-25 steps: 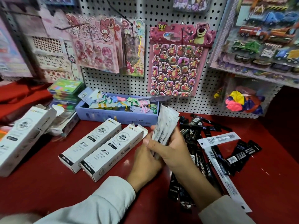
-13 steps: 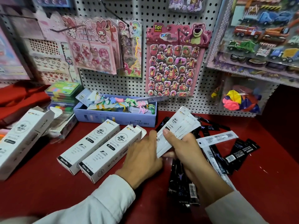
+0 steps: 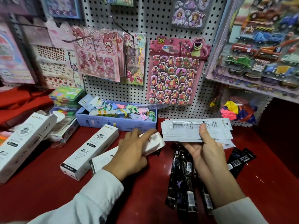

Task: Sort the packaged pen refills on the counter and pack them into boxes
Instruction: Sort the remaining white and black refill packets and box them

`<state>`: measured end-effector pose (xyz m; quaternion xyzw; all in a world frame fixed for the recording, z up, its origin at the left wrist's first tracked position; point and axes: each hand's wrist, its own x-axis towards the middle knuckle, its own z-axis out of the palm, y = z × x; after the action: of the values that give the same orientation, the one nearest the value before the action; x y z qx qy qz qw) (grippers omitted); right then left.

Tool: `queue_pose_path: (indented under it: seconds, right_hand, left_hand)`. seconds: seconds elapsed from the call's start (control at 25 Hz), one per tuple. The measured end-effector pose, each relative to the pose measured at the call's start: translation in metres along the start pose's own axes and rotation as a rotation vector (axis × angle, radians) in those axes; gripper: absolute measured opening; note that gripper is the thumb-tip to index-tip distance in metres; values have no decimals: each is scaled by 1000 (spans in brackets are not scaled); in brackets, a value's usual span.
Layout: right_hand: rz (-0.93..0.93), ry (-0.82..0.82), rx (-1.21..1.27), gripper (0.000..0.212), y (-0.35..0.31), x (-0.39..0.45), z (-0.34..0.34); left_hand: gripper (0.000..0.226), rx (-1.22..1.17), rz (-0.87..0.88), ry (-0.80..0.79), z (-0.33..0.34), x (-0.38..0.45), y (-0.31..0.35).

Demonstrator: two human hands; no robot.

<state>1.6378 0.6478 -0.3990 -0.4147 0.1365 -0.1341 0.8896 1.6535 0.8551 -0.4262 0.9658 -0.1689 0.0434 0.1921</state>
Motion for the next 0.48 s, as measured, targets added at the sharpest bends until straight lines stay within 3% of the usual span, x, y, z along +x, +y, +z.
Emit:
queue_pose_path:
  seconds: [0.08, 0.16, 0.4, 0.48]
  right_hand:
    - [-39, 46, 88, 42, -3, -1, 3]
    - [-136, 76, 110, 49, -7, 0, 3]
    - [-332, 61, -287, 46, 2, -12, 6]
    - [-367, 34, -413, 65, 2, -16, 7]
  left_hand:
    - [94, -67, 200, 113, -7, -3, 15]
    - [97, -99, 292, 179, -11, -4, 23]
    - [97, -150, 227, 340, -14, -6, 25]
    - [98, -145, 210, 374, -17, -6, 23]
